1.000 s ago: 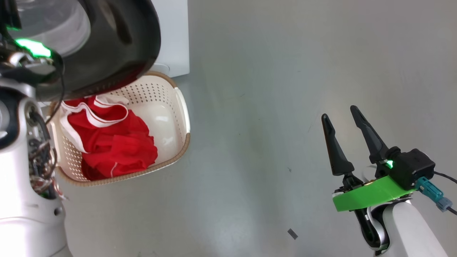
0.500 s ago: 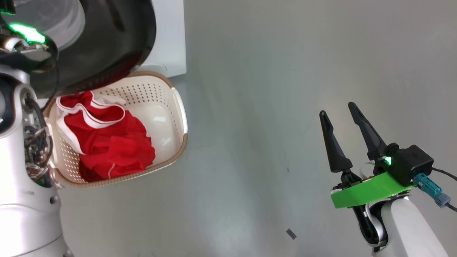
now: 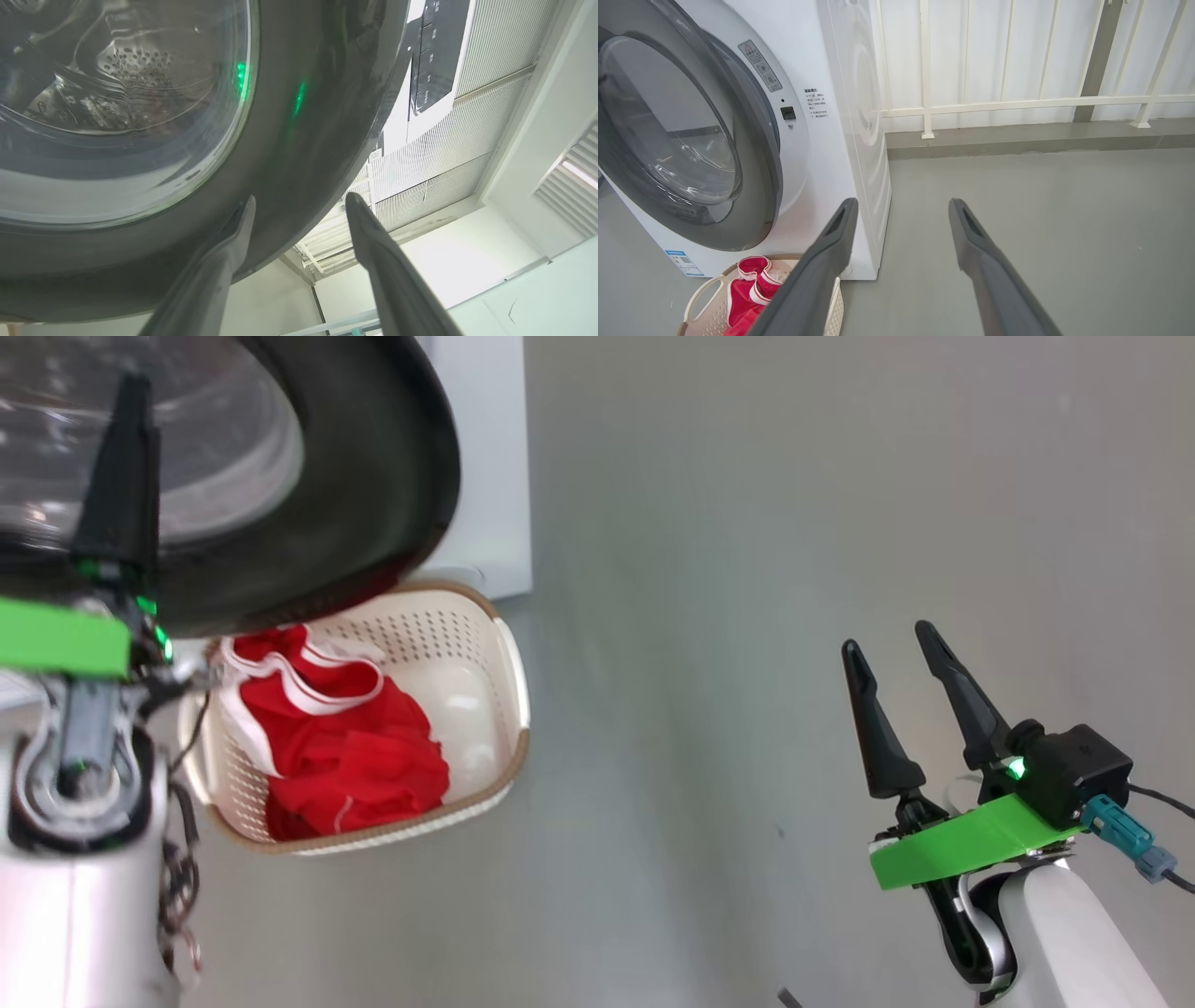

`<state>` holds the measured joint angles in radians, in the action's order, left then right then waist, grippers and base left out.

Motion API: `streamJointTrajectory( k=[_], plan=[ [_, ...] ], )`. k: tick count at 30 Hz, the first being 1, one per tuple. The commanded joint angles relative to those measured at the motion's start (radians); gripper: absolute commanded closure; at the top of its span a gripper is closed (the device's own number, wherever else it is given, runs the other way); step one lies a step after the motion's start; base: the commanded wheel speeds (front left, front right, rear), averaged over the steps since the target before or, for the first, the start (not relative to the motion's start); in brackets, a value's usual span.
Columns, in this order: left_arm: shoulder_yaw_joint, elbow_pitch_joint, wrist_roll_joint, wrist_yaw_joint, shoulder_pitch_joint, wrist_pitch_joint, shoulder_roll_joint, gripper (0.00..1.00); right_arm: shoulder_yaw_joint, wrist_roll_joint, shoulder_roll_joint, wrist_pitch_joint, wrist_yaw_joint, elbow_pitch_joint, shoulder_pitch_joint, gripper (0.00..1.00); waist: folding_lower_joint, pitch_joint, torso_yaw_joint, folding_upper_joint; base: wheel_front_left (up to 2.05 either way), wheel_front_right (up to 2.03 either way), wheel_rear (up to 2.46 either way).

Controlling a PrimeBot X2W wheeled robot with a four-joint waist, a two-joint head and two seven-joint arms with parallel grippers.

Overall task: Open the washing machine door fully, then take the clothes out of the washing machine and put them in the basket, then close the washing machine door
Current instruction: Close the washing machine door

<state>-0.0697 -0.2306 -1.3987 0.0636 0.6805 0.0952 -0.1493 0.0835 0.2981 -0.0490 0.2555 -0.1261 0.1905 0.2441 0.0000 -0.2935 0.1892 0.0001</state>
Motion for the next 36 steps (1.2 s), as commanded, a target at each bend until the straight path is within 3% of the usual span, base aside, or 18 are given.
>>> streamJointTrajectory(
  k=[1,13,15,18,25,36],
  plan=[
    [-0.021,0.043,0.026,0.013,-0.023,-0.019,-0.043,0.0,0.016,-0.003,-0.001,0.006,-0.005,-0.019,-0.015,0.0,0.0,0.051,-0.037,-0.0001,0.0,0.0,0.0],
    [0.109,0.177,0.503,0.031,-0.282,-0.275,-0.162,0.0,-0.009,-0.047,-0.001,0.006,-0.005,0.0,-0.07,0.0,0.0,0.169,-0.116,-0.0001,0.0,0.0,0.0],
    [0.139,0.198,0.649,0.009,-0.343,-0.324,-0.192,0.0,-0.011,-0.059,-0.001,0.006,-0.005,0.003,-0.082,0.0,0.0,0.191,-0.128,-0.0001,0.0,0.0,0.0],
    [0.169,0.211,0.769,-0.017,-0.402,-0.342,-0.212,0.0,-0.01,-0.064,-0.001,0.006,-0.005,0.006,-0.091,0.0,0.0,0.214,-0.134,-0.0001,0.0,0.0,0.0],
    [0.188,0.234,0.87,-0.069,-0.513,-0.351,-0.21,0.0,0.0,-0.083,-0.001,0.006,-0.005,0.001,-0.115,0.0,0.0,0.259,-0.144,-0.0001,0.0,0.0,0.0],
    [0.15,0.256,0.906,-0.115,-0.653,-0.356,-0.178,0.0,0.02,-0.105,-0.001,0.006,-0.005,-0.016,-0.166,0.0,0.0,0.324,-0.147,-0.0001,0.0,0.0,0.0]
  ],
)
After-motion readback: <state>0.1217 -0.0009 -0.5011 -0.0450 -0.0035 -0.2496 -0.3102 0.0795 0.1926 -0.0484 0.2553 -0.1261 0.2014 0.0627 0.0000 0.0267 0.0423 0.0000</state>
